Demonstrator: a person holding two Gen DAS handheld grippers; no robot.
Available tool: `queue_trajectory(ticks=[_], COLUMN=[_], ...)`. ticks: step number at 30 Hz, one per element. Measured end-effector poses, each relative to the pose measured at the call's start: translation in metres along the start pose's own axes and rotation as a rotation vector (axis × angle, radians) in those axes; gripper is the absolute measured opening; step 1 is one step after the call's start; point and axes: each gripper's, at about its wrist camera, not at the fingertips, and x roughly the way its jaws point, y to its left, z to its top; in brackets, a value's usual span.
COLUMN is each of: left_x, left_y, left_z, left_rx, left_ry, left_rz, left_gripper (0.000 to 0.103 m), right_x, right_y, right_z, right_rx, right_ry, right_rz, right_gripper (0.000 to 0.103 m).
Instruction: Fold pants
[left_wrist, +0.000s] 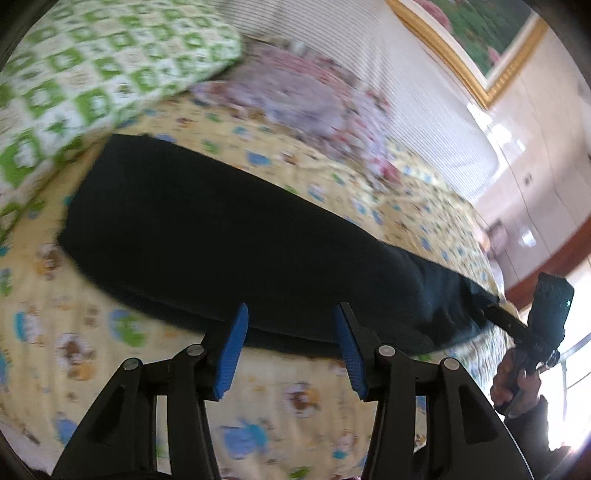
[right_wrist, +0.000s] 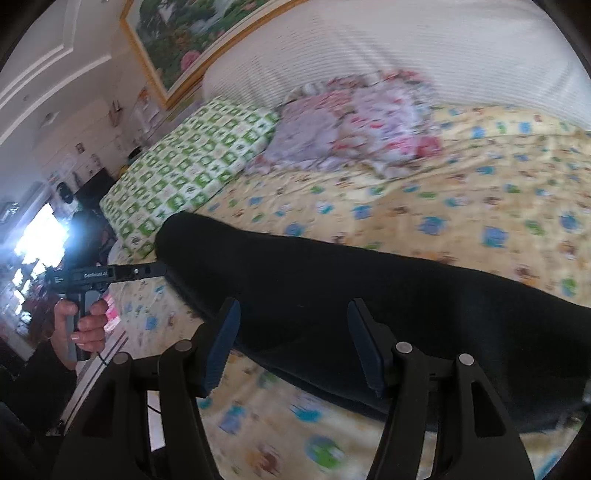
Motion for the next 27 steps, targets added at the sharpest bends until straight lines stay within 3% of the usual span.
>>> queue_trajectory(ticks=[8,15,17,27], left_x=[-0.024,-0.034,-0.036,-0.013], left_y=[0.054,0.083,0.088,0.112], left_z=[0.011,0.017,0.019,0.030], left_rx=[-0.129,-0.204,-0.220,-0.290], left_ry=[-0.081,-0.135,-0.151,-0.089], left_rz=[0.062,0.164,0.187,0.210], left_gripper=[0.052,0.056,0.061,0.062], right_x=[0.040,0.076,0.090,0.156], right_y=[0.020,0.018,0.013,-0.013], right_z=[0.029,0.056,0.066,0.105], right_rx=[-0.025,-0.007,0.017,0.106], right_ry=[0.041,0.081,0.099,0.169], right_rz=[0.046,0.024,0.005,-0.040], right_gripper=[0.062,0.062,0.062,0.062])
